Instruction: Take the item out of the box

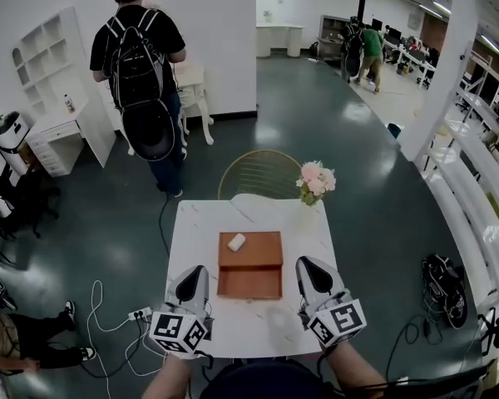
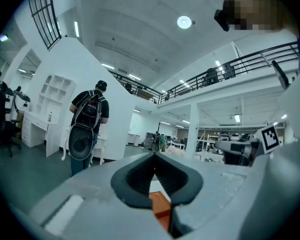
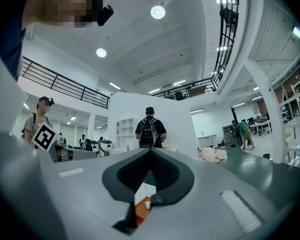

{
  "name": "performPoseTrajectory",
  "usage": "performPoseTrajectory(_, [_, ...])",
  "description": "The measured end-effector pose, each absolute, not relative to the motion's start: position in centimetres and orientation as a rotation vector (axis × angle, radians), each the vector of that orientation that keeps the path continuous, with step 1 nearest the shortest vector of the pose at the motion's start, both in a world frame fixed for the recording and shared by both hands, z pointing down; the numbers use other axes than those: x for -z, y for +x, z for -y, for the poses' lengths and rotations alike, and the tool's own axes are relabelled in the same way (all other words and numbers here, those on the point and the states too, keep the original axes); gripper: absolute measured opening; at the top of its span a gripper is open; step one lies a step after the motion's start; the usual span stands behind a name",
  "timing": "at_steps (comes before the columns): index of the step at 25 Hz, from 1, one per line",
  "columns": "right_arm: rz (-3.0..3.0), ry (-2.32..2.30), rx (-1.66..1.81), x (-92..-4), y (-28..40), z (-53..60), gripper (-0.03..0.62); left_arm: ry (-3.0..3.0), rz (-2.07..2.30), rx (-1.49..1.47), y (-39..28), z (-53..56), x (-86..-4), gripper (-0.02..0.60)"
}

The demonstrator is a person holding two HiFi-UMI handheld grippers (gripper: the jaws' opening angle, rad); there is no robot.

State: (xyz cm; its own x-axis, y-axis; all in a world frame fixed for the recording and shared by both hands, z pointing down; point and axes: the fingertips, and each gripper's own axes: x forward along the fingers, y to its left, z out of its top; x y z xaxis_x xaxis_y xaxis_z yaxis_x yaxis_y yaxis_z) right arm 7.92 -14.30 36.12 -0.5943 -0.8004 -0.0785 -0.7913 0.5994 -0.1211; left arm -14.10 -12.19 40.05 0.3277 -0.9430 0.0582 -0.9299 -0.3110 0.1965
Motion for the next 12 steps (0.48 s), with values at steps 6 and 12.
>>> performPoseTrajectory(6, [-2.67,-1.358,0.123,-35.64,8.49,14.29,0.002,2.398,1.706,0.09,-13.69,11.97,-39.94,0.002])
performPoseTrajectory(12, [-2.674,-1.355,0.137,-35.9,8.55,14.34,0.002,2.4,1.697,0.084,-13.41,11.96,-40.21,0.002])
